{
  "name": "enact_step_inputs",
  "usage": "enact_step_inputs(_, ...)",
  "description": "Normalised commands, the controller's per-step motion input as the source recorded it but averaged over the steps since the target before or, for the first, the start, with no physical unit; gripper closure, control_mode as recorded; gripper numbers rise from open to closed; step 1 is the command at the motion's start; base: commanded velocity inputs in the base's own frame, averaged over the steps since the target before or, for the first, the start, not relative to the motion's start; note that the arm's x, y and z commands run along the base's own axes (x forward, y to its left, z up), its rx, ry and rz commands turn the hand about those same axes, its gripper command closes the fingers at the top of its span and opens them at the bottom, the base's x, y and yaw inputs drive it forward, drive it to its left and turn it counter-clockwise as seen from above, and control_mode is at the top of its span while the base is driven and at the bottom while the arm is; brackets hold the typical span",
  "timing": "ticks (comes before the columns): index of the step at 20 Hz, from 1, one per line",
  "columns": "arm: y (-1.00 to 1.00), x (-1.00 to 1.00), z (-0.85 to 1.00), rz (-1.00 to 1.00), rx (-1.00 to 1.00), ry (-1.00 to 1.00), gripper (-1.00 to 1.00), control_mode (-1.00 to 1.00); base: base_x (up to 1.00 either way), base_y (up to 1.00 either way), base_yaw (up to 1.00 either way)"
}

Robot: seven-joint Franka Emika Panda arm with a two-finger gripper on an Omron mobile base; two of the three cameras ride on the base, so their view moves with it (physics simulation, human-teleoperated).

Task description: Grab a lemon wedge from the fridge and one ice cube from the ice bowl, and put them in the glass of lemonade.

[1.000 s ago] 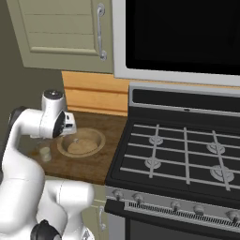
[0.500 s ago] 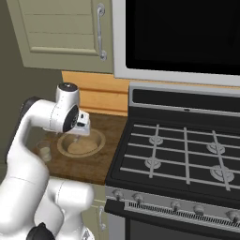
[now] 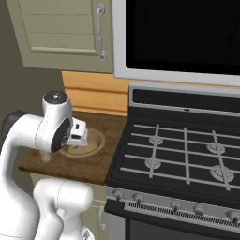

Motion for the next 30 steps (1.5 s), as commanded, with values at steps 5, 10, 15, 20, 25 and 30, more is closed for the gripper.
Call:
enact_step_inputs(5,0.07,-0.56,0.49,0.06,-0.18,-0.06,-1.00,-1.00,0.00,0.00,0.00)
enact_step_inputs(10,0.25,0.10,0.56,-0.01,-0.08,0.05,-1.00,-1.00,0.00,0.00,0.00)
enact_step_inputs(15,0.00,-0.11,0.03,0.01,0.00,-0.06,-1.00,-1.00,0.00,0.00,0.00)
enact_step_inputs(20,0.00,0.00,0.00,0.00,0.00,0.00,-1.00,-1.00,0.00,0.00,0.00)
enact_step_inputs(25,0.00,-0.08,0.00,0.00,0.00,0.00,-1.00,1.00,-0.76,0.00,-0.03)
enact_step_inputs(30,0.00,0.00,0.00,0.00,0.00,0.00,-1.00,1.00,-1.00,0.06,-0.01)
